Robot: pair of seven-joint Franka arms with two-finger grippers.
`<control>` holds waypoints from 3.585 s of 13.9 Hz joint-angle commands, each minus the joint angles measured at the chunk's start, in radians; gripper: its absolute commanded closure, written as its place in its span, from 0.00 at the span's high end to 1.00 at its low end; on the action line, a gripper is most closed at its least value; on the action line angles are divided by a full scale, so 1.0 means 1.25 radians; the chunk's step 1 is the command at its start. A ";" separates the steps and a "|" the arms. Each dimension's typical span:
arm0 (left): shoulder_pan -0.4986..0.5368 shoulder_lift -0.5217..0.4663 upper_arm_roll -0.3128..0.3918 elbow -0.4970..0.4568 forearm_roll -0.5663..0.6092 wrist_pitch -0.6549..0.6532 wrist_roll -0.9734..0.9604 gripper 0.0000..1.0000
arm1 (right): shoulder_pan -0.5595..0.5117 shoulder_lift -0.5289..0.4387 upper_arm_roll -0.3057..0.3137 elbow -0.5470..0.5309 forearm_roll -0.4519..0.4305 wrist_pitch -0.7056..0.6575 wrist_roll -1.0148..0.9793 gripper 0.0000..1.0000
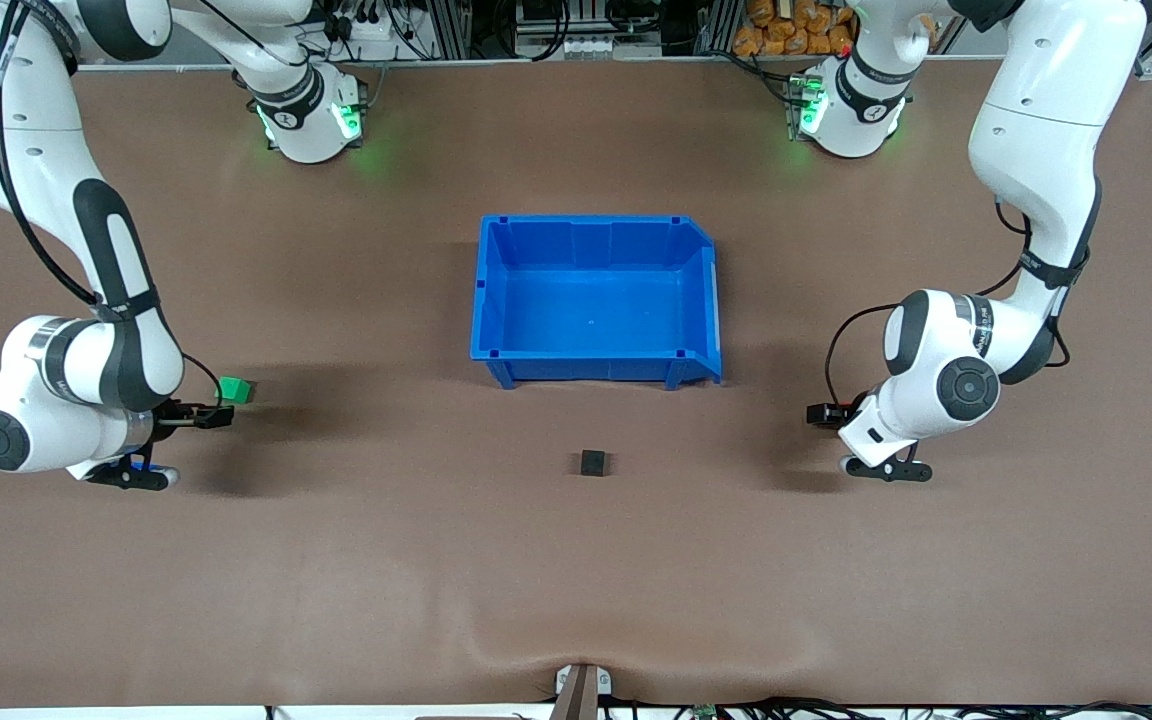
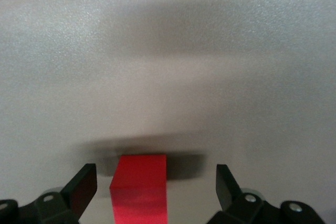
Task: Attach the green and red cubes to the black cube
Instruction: 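Lower both grippers and close them on the green and red cubes, then carry the green cube with the right gripper while the left gripper carries the red cube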
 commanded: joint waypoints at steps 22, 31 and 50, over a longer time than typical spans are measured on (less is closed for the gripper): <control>-0.095 0.003 -0.003 0.152 0.011 -0.096 -0.662 0.00 | 0.015 0.005 0.015 0.100 0.133 -0.098 0.277 0.00; -0.195 0.077 -0.003 0.259 -0.016 -0.137 -1.162 0.00 | 0.086 0.007 0.015 0.147 0.206 -0.108 0.558 0.00; -0.348 0.330 -0.008 0.567 -0.104 -0.022 -1.548 0.00 | 0.250 0.041 0.015 0.160 0.342 0.110 1.021 0.00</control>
